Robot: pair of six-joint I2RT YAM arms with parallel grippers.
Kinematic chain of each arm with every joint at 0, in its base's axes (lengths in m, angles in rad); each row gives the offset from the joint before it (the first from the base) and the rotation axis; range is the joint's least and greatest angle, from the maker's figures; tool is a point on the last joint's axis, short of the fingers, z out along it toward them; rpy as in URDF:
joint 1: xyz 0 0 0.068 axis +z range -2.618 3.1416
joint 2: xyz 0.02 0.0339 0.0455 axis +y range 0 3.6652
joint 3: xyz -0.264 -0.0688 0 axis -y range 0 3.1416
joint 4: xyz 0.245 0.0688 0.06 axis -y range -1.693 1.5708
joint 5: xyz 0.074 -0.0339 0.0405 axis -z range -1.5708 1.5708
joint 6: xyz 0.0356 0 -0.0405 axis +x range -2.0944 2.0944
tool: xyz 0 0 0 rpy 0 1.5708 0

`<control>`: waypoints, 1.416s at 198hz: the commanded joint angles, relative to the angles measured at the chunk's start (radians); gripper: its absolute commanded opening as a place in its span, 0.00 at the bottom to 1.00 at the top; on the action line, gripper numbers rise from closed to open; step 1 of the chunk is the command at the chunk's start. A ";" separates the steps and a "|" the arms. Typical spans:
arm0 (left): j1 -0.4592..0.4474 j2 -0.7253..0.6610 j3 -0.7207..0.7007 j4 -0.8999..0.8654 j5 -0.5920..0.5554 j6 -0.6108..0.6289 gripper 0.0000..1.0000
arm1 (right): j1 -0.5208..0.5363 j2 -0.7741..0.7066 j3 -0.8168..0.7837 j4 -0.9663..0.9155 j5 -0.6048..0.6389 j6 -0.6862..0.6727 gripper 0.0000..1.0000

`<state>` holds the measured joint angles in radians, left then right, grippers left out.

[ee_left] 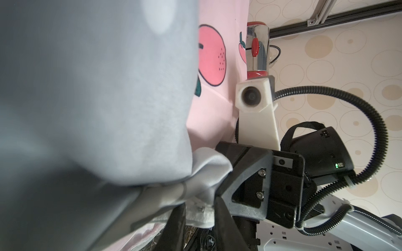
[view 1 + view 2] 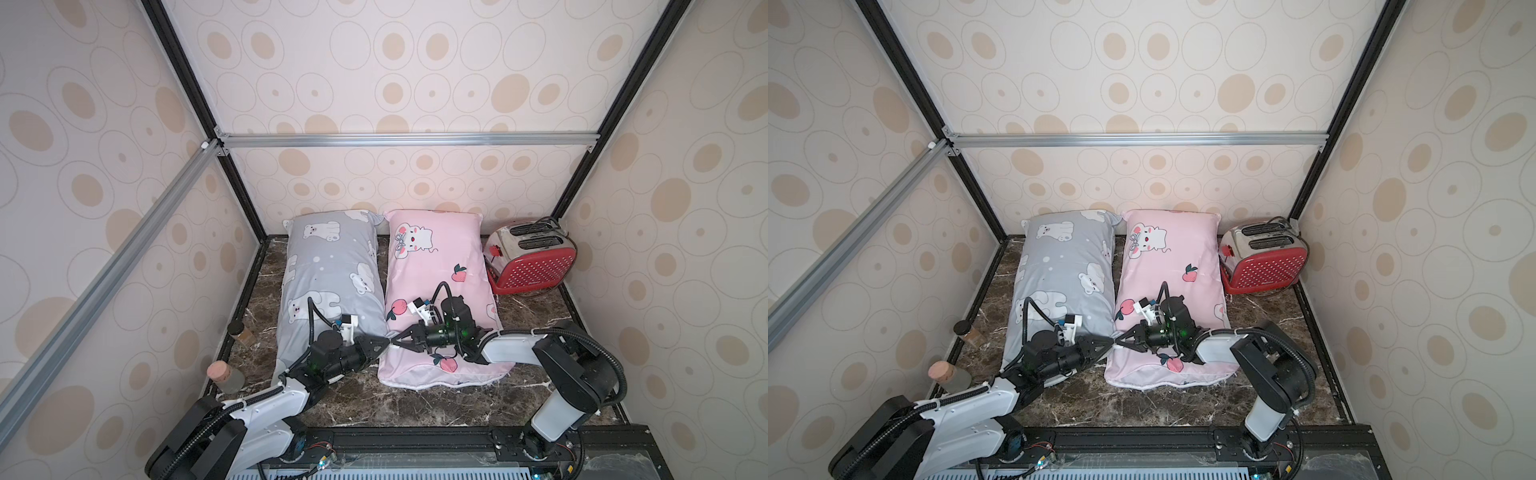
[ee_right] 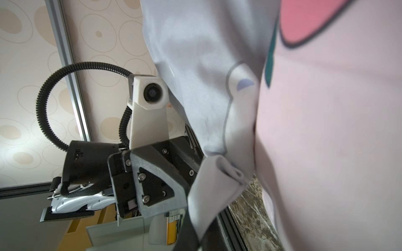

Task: Zip up pillowcases
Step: Zip the zipper on the pillowcase.

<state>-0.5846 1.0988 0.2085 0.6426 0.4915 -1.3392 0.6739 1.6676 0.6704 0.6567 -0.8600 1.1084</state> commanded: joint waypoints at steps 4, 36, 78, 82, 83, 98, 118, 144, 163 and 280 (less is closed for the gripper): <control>-0.003 0.000 0.029 0.032 0.001 -0.009 0.23 | 0.003 -0.003 -0.002 -0.076 0.012 -0.045 0.00; -0.003 0.005 0.032 0.028 0.001 -0.005 0.22 | 0.004 -0.012 0.000 -0.093 0.018 -0.055 0.00; -0.004 0.017 0.035 0.020 0.007 0.002 0.20 | 0.004 -0.012 0.004 -0.075 0.018 -0.044 0.00; -0.004 0.017 0.035 0.019 0.007 0.003 0.19 | 0.004 -0.012 0.004 -0.073 0.018 -0.042 0.00; -0.003 0.018 0.035 0.018 0.008 0.004 0.19 | 0.004 -0.012 0.005 -0.072 0.018 -0.042 0.00; -0.005 0.021 0.035 0.008 0.007 0.007 0.17 | 0.004 -0.011 0.006 -0.067 0.018 -0.039 0.00; -0.006 0.022 0.035 0.006 0.004 0.011 0.16 | 0.004 -0.008 0.003 -0.053 0.016 -0.030 0.00; -0.009 0.025 0.037 0.006 0.004 0.014 0.15 | 0.004 -0.003 0.002 -0.042 0.014 -0.023 0.00; -0.012 0.028 0.040 0.006 0.005 0.016 0.15 | 0.004 0.002 0.000 -0.029 0.013 -0.016 0.00; -0.020 0.030 0.041 -0.020 -0.016 0.027 0.08 | 0.004 0.007 -0.011 0.009 0.009 0.005 0.00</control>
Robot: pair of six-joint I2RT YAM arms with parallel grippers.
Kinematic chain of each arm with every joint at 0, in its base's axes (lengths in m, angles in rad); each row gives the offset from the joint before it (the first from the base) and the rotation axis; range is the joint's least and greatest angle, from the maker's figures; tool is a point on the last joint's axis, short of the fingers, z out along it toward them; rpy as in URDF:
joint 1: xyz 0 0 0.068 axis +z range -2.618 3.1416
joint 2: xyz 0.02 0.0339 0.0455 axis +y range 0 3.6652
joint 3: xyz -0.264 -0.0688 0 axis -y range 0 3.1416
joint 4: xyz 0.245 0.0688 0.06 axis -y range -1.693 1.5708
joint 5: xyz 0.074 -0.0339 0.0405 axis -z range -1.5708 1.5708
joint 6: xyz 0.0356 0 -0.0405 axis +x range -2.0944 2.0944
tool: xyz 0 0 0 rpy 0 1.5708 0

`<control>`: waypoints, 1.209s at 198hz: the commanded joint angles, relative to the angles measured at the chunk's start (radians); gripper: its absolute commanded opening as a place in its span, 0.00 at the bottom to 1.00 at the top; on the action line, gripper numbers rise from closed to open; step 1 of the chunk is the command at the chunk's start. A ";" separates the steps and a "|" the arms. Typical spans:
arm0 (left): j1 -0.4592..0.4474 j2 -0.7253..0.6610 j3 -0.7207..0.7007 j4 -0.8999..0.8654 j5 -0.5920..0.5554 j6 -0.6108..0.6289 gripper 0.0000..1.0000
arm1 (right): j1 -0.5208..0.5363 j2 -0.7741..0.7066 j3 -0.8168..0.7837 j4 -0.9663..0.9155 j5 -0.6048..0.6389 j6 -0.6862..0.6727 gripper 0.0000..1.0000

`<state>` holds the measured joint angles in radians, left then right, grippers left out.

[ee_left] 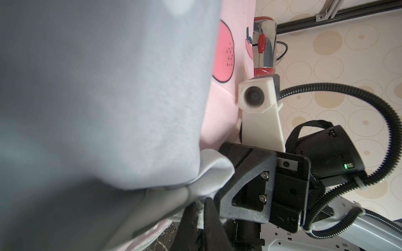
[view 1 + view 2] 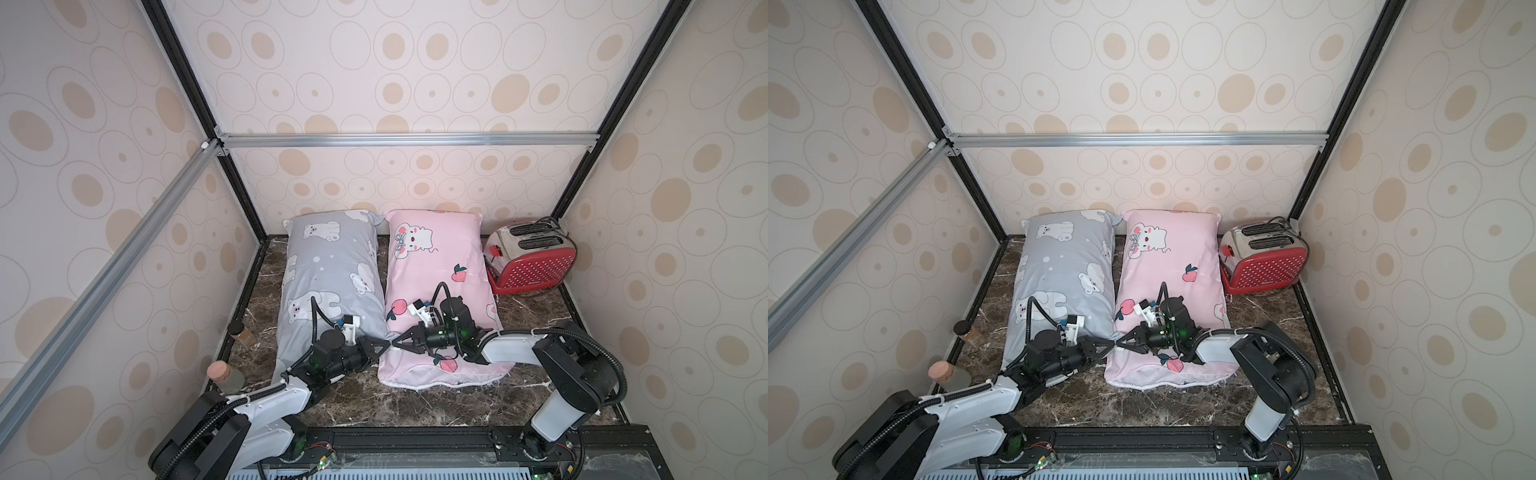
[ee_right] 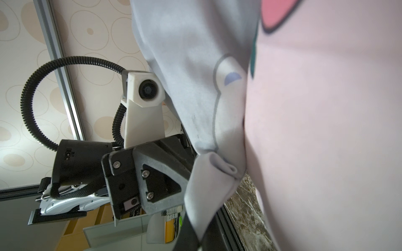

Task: Zip up pillowcases
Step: Zip the zipper on the pillowcase.

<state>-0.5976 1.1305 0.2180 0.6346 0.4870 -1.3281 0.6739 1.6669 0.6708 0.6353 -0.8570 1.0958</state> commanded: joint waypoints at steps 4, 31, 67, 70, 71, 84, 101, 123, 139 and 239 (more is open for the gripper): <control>-0.007 -0.002 0.032 -0.017 -0.014 0.018 0.07 | 0.004 0.008 -0.012 0.030 0.004 0.017 0.00; -0.009 0.000 0.042 -0.055 -0.019 0.032 0.04 | 0.004 0.004 -0.012 0.028 0.001 0.017 0.00; -0.013 -0.014 0.067 -0.145 -0.048 0.075 0.01 | 0.004 -0.021 -0.006 -0.028 0.005 -0.010 0.00; -0.013 -0.016 0.067 -0.153 -0.053 0.078 0.00 | 0.004 -0.024 -0.006 -0.036 0.004 -0.012 0.00; -0.013 -0.016 0.067 -0.155 -0.054 0.079 0.00 | 0.004 -0.025 -0.004 -0.039 0.006 -0.014 0.00; -0.013 -0.032 0.069 -0.188 -0.080 0.093 0.00 | 0.002 -0.041 -0.003 -0.060 0.015 -0.026 0.00; -0.013 -0.068 0.074 -0.263 -0.117 0.121 0.00 | 0.001 -0.068 0.007 -0.107 0.027 -0.047 0.00; -0.013 -0.128 0.078 -0.383 -0.171 0.166 0.00 | 0.001 -0.116 0.037 -0.241 0.056 -0.124 0.00; -0.013 -0.170 0.078 -0.456 -0.205 0.185 0.00 | -0.005 -0.143 0.042 -0.269 0.062 -0.143 0.00; -0.011 -0.321 0.161 -1.132 -0.447 0.309 0.00 | 0.020 -0.192 0.191 -0.652 0.131 -0.328 0.00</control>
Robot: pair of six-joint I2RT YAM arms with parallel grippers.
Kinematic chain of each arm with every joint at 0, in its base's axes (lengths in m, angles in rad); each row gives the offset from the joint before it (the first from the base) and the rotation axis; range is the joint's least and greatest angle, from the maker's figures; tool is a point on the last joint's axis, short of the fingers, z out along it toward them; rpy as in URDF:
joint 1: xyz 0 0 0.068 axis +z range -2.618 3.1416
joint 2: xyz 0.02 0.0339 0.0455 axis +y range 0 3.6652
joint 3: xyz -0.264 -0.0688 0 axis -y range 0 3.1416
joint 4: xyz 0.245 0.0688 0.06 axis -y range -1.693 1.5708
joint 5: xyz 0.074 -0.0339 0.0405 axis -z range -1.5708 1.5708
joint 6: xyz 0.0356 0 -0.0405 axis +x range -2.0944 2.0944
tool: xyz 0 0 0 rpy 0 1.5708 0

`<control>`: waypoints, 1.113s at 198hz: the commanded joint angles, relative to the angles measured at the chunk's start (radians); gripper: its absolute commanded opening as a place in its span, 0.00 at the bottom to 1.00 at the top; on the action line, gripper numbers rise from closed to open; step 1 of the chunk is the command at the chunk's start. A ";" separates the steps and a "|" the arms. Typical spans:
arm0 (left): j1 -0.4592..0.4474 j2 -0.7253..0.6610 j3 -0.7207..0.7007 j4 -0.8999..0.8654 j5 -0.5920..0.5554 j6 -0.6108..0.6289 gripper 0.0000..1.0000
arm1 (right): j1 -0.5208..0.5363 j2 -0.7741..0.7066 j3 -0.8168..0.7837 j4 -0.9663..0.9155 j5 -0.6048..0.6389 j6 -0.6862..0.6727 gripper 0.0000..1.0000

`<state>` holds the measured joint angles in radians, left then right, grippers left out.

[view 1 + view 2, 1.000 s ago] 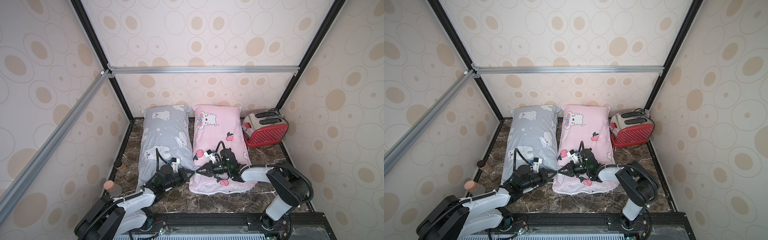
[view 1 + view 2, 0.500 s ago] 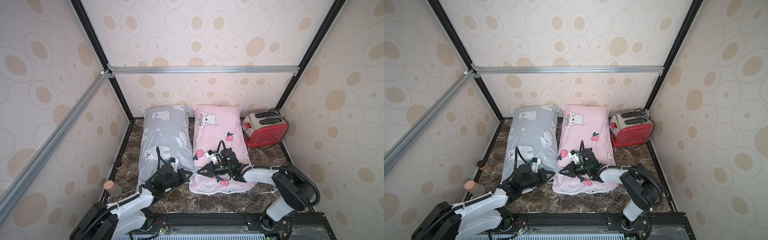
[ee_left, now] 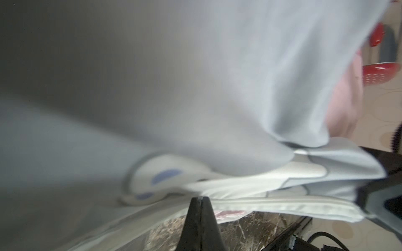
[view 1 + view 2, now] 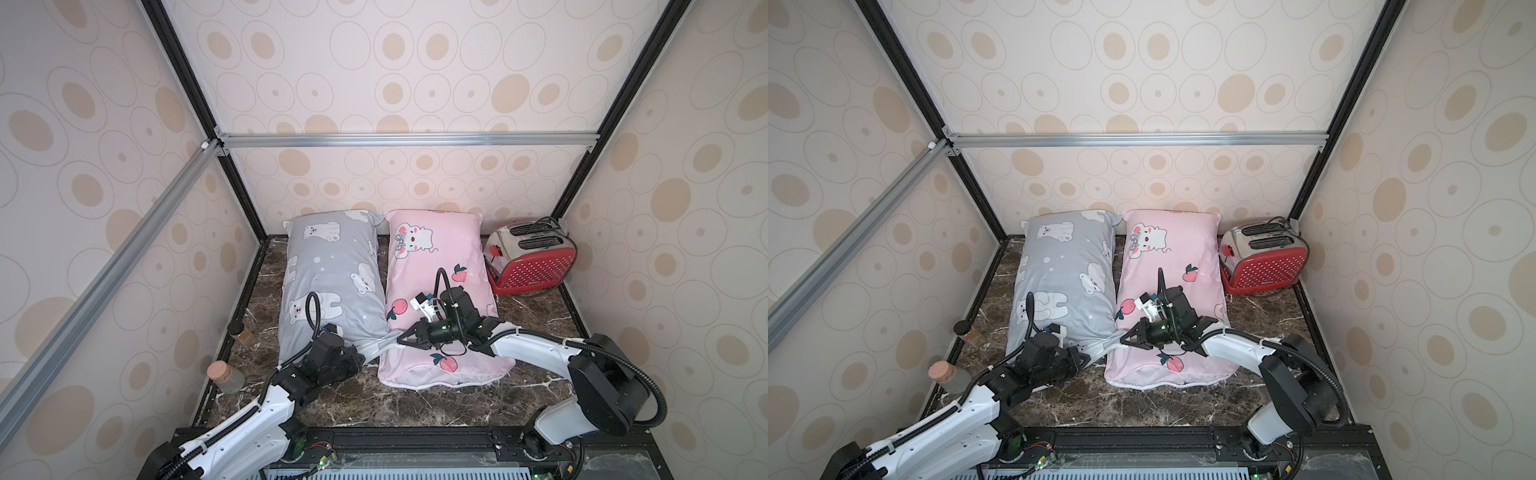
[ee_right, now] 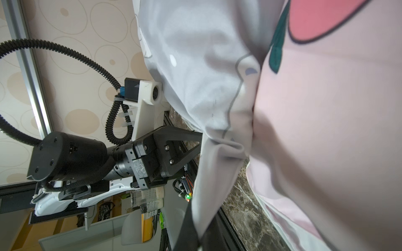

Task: Zip up pillowcases
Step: Zip the zipper on the pillowcase, then place the pillowcase at the center of the board.

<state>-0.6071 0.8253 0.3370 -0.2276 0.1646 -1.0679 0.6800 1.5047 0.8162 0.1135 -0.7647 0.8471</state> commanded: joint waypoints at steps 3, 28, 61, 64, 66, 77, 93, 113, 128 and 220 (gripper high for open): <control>-0.002 -0.018 0.045 -0.290 -0.139 0.049 0.00 | 0.016 -0.031 0.048 -0.138 0.042 -0.082 0.00; -0.002 -0.054 0.079 -0.495 -0.270 0.049 0.00 | 0.020 -0.038 0.061 -0.189 0.063 -0.112 0.00; -0.001 -0.135 0.083 -0.694 -0.447 -0.006 0.00 | 0.003 -0.074 0.068 -0.235 0.078 -0.140 0.00; 0.001 -0.144 0.079 -0.704 -0.455 -0.013 0.00 | 0.001 -0.077 0.067 -0.231 0.075 -0.137 0.00; 0.000 -0.147 0.076 -0.708 -0.461 -0.020 0.00 | -0.001 -0.079 0.066 -0.230 0.071 -0.136 0.00; 0.003 -0.178 0.053 -0.717 -0.473 -0.053 0.00 | -0.006 -0.089 0.064 -0.227 0.064 -0.137 0.00; 0.009 -0.237 0.000 -0.700 -0.473 -0.115 0.00 | -0.020 -0.101 0.061 -0.232 0.048 -0.146 0.00; 0.017 -0.325 -0.026 -0.717 -0.491 -0.149 0.00 | -0.054 -0.128 0.038 -0.209 0.009 -0.132 0.00; 0.019 -0.357 -0.034 -0.727 -0.487 -0.161 0.00 | -0.079 -0.152 0.033 -0.225 0.005 -0.143 0.00; 0.017 -0.143 0.143 -0.796 -0.575 -0.076 0.00 | -0.163 -0.224 0.086 -0.419 -0.025 -0.231 0.00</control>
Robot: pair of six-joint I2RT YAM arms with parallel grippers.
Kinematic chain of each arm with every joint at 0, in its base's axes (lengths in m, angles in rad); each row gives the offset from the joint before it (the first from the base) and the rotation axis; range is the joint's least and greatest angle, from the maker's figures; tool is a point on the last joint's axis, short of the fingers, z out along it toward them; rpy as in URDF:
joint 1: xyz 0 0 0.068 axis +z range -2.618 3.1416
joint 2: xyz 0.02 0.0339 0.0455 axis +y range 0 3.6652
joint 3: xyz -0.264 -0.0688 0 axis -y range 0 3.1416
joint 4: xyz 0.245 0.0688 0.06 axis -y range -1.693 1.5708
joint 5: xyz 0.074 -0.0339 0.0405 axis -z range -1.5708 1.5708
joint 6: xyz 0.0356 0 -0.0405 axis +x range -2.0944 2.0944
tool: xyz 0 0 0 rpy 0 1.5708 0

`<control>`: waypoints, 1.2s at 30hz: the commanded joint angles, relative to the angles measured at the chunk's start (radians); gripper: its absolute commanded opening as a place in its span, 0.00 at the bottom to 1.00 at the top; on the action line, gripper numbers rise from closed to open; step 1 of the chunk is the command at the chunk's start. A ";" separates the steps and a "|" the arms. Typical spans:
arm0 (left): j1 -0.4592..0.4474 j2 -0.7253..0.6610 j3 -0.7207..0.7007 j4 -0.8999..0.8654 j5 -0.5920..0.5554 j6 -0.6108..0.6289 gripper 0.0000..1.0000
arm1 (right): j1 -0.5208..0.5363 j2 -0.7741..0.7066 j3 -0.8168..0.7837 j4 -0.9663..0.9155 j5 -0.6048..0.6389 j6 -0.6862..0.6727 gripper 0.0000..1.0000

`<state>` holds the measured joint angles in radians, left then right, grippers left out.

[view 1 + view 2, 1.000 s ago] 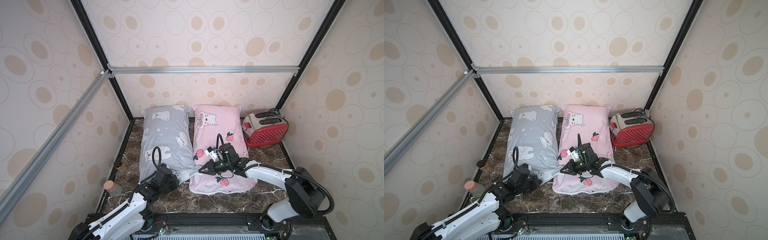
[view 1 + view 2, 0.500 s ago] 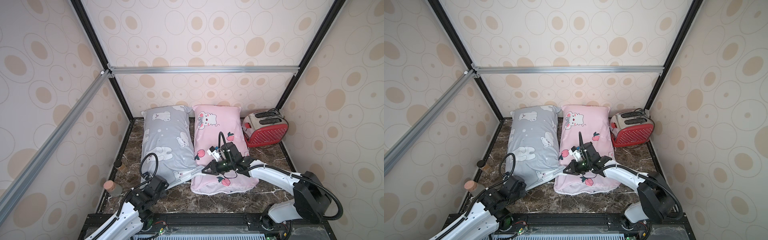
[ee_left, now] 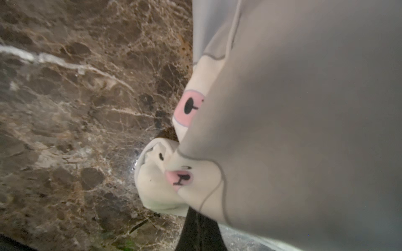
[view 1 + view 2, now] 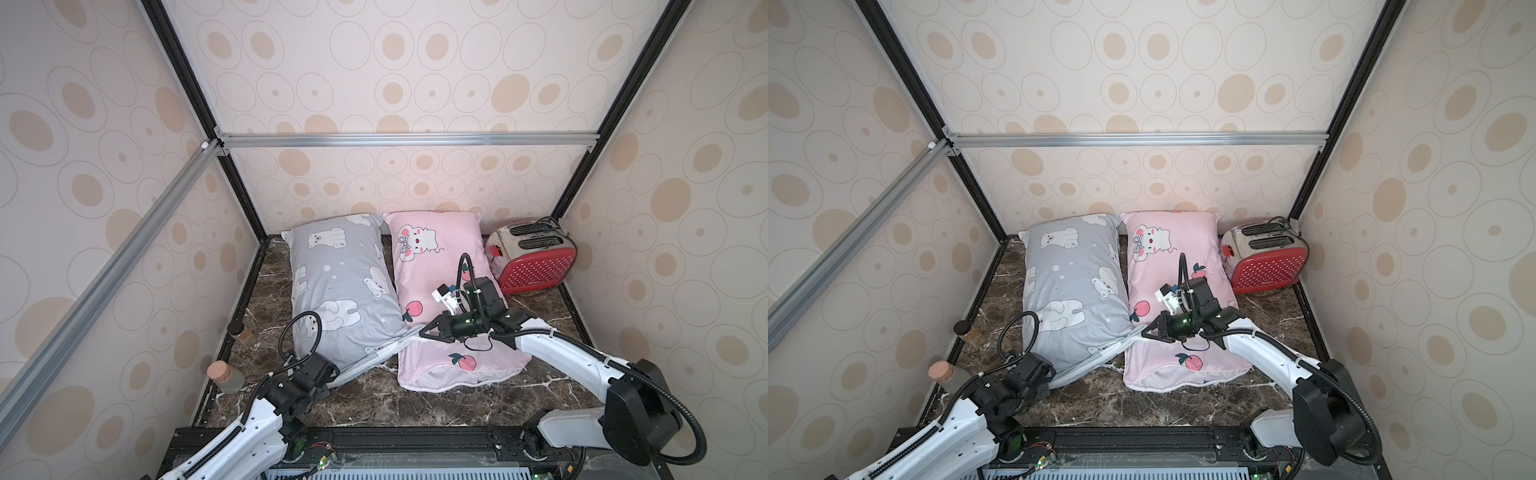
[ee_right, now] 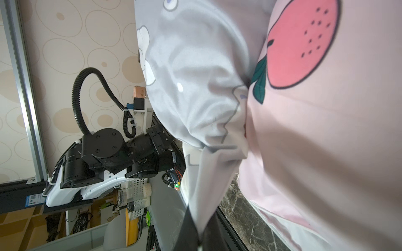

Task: Zip up pillowcases
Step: Place the pillowcase at the center of the board, then adjust the pillowcase at the center of the board.

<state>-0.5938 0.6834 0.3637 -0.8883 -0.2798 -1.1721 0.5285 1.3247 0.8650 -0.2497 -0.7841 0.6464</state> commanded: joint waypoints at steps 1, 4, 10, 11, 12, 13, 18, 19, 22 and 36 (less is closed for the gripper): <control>0.004 -0.002 0.120 -0.140 -0.135 0.029 0.00 | -0.011 -0.046 0.038 -0.061 -0.003 -0.032 0.00; 0.003 -0.015 0.211 -0.195 -0.175 0.057 0.03 | 0.026 -0.036 0.117 -0.249 0.073 -0.113 0.00; -0.061 0.097 0.409 -0.165 -0.155 0.115 0.45 | 0.019 0.007 0.289 -0.645 0.356 -0.275 0.83; -0.070 0.127 0.454 -0.165 -0.155 0.115 0.45 | -0.006 -0.005 0.284 -0.652 0.402 -0.261 0.96; -0.070 0.170 0.498 -0.165 -0.155 0.115 0.45 | -0.032 -0.010 0.287 -0.671 0.468 -0.245 1.00; -0.075 0.217 0.535 -0.054 -0.176 0.185 0.55 | -0.056 -0.009 0.295 -0.693 0.511 -0.234 1.00; -0.167 0.535 0.687 0.224 -0.073 0.354 0.58 | -0.237 0.006 0.351 -0.810 0.785 -0.213 1.00; -0.184 0.588 0.690 0.298 -0.048 0.358 0.57 | -0.274 0.003 0.351 -0.817 0.844 -0.212 1.00; -0.219 0.729 0.674 0.417 0.011 0.355 0.51 | -0.375 0.004 0.304 -0.794 0.879 -0.217 1.00; -0.024 0.634 0.562 0.167 -0.259 0.516 0.48 | -0.056 0.281 0.447 -0.652 0.339 -0.370 1.00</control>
<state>-0.6460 1.3796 0.8841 -0.5552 -0.4236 -0.7311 0.3676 1.5803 1.2167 -0.9436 -0.2626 0.3611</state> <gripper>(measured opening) 0.481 0.998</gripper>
